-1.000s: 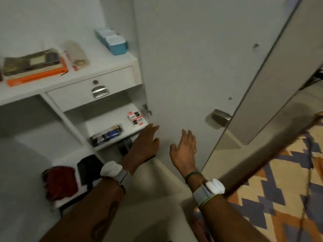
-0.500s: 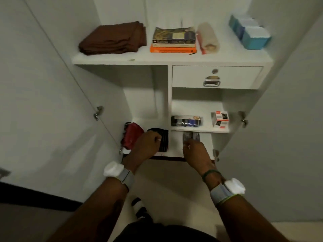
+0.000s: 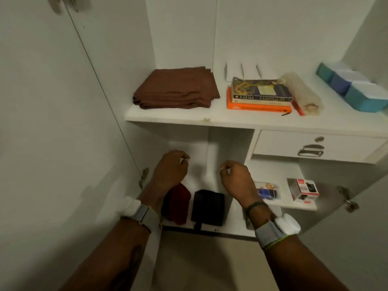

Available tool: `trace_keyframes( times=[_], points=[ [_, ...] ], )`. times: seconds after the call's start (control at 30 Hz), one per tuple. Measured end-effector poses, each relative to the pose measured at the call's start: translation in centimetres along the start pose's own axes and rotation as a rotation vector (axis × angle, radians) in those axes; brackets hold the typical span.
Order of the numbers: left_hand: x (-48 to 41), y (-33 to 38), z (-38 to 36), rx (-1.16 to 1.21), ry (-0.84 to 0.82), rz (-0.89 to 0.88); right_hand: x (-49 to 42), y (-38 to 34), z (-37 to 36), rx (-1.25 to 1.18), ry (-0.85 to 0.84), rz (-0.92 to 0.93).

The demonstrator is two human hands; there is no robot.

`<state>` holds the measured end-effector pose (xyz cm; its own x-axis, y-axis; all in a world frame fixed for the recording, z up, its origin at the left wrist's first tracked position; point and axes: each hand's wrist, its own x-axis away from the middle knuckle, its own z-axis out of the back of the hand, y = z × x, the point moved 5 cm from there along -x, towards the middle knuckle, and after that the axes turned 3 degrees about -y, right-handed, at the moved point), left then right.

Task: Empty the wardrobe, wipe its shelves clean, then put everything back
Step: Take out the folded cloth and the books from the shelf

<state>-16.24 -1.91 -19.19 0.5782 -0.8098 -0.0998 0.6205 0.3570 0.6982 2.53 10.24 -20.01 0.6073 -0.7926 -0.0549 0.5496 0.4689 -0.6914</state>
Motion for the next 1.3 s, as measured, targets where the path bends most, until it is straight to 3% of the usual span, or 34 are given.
trace_keyframes(
  times=[0.17,0.3,0.37,0.57,0.83,1.0,1.3],
  points=[
    [-7.6,0.4,7.3,-0.030,0.223,-0.053,-7.0,-5.8,0.6,-0.045,0.084,0.092],
    [-12.9,1.7,12.2,0.002,0.485,-0.089,-13.1,-10.2,2.7,-0.061,0.266,0.257],
    [-16.5,1.6,13.8,-0.054,0.514,-0.041,-17.3,-11.5,3.3,-0.106,0.320,0.266],
    [-26.8,-1.5,16.2,-0.261,0.309,0.280,-29.3,-9.1,0.4,-0.103,0.098,-0.113],
    [-35.6,-6.0,15.4,-0.251,0.146,0.516,-36.5,-9.3,-0.5,-0.049,0.054,-0.259],
    [-35.4,-6.3,13.6,-0.446,0.092,0.521,-36.9,-9.7,-1.2,0.132,0.017,-0.195],
    [-27.6,-7.4,15.0,-0.443,0.060,0.604,-30.3,-9.0,0.1,0.394,-0.039,0.044]
  ],
)
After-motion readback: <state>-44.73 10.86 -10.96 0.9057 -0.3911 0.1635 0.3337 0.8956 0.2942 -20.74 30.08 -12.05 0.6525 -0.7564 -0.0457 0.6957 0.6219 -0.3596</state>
